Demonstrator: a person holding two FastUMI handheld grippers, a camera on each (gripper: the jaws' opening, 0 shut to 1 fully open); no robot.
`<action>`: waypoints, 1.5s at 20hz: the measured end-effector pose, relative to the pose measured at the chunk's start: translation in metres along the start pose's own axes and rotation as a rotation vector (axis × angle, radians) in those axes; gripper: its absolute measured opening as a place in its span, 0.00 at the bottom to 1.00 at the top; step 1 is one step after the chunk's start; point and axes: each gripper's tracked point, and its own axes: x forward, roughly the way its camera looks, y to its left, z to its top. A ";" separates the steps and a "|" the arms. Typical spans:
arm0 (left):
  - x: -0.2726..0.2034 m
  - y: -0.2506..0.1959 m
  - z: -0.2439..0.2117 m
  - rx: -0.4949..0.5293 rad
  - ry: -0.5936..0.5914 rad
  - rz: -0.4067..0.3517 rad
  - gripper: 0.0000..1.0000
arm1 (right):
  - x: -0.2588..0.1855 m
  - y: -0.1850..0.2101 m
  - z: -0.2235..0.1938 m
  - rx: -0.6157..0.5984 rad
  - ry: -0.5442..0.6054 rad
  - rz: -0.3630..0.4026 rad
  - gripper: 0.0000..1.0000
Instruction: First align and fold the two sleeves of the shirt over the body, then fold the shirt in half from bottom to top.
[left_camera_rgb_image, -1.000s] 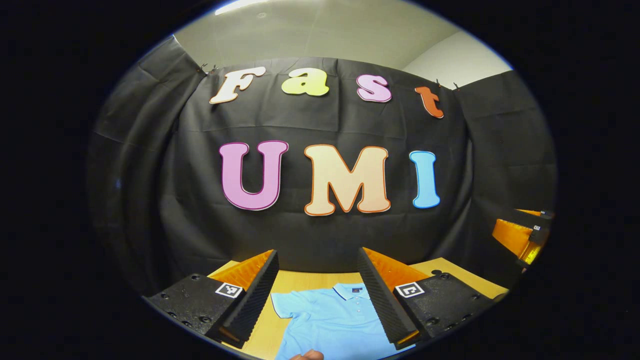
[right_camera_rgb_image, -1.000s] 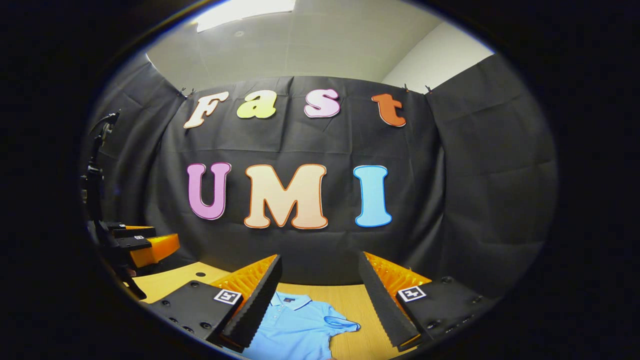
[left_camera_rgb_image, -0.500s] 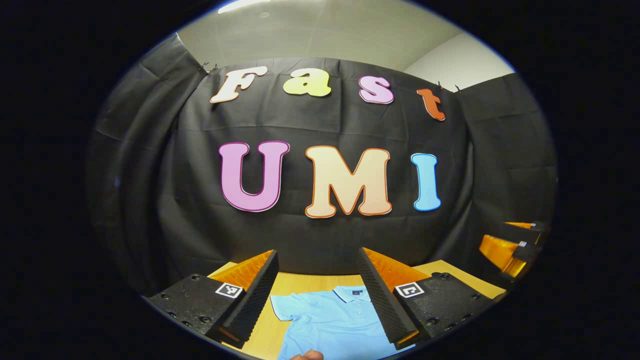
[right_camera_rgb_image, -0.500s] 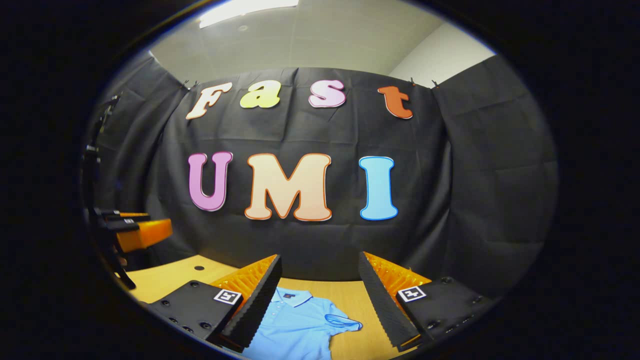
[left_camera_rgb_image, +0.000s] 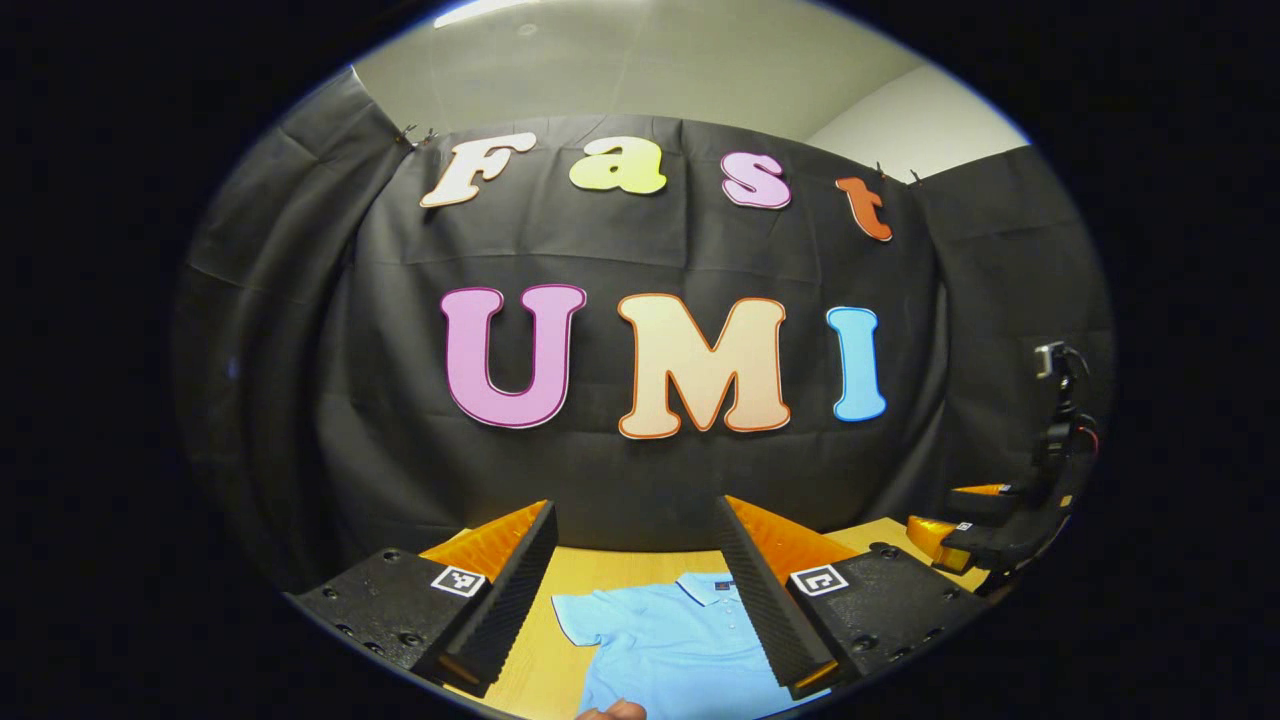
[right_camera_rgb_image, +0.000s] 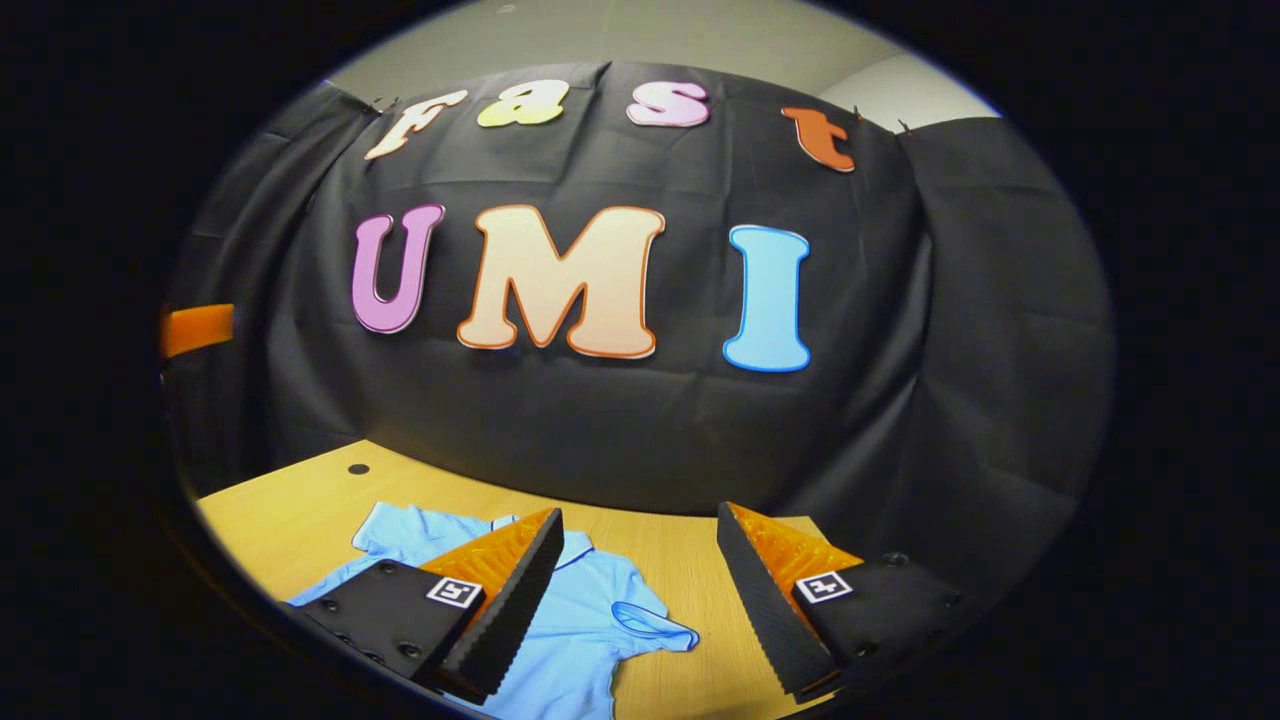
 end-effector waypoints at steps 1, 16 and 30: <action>0.001 0.003 0.000 0.003 0.001 0.002 0.94 | 0.011 0.000 -0.009 0.002 0.024 0.007 0.98; 0.026 0.054 -0.040 0.018 0.109 0.055 0.95 | 0.100 -0.010 -0.216 -0.118 0.512 0.036 0.96; 0.028 0.070 -0.056 -0.001 0.147 0.065 0.94 | 0.108 0.019 -0.239 0.080 0.630 0.077 0.03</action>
